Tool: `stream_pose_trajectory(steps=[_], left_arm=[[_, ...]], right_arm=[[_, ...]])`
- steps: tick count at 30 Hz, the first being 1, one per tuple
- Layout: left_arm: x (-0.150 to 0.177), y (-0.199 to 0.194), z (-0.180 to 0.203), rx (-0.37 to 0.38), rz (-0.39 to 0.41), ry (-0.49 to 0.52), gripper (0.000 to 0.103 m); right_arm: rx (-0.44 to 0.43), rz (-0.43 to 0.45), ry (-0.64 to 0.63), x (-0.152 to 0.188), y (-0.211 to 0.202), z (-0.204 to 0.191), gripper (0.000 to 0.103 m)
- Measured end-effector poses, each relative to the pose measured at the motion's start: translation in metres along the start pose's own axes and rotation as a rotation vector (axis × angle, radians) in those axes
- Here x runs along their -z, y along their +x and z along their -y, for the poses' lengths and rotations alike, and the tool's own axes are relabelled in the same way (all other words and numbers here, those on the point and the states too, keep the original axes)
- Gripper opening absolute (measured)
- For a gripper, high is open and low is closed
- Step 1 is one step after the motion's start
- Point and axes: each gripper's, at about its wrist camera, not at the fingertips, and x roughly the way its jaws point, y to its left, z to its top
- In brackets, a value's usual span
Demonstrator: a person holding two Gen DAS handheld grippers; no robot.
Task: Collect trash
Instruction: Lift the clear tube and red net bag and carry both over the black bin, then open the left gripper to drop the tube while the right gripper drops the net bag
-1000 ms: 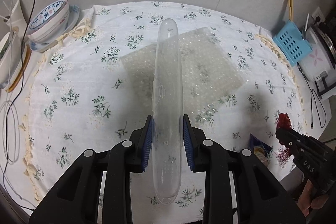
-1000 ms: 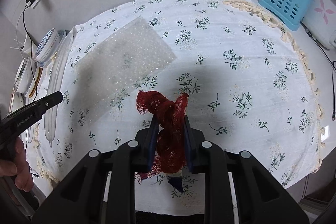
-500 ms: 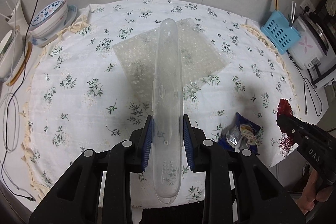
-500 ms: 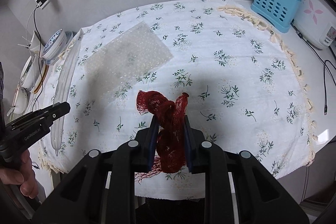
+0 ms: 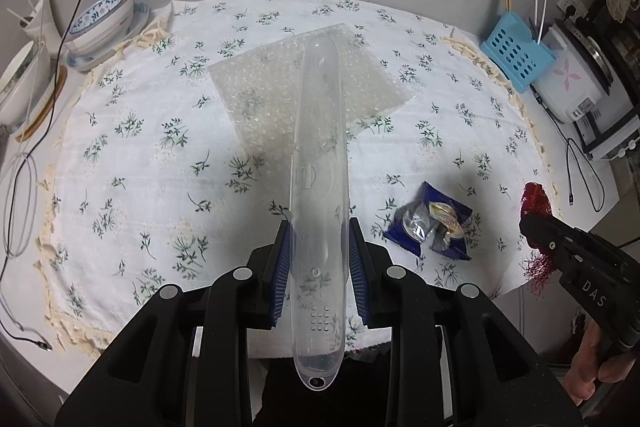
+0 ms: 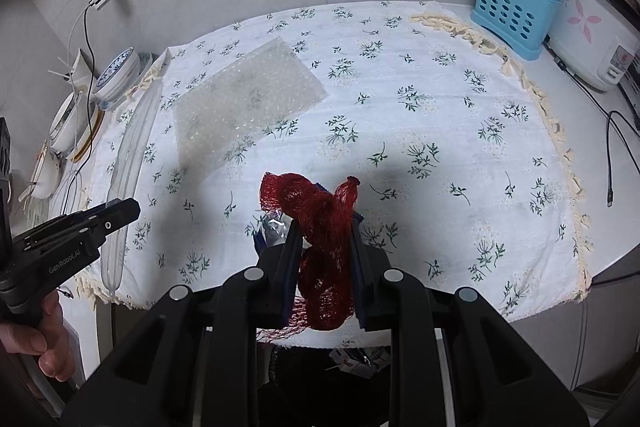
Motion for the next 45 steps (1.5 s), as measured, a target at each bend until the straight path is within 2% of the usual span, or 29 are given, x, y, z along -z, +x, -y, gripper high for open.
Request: stream_pose_trajectory(steps=[24, 45], left_arm=[[0.078, -0.035, 0.028, -0.003, 0.011, -0.044, 0.027], [0.158, -0.032, 0.048, 0.007, -0.041, -0.064, 0.027]], right_arm=[[-0.036, -0.008, -0.061, 0.066, -0.034, 0.008, 0.021], [-0.047, -0.080, -0.097, 0.146, -0.037, 0.024, 0.021]])
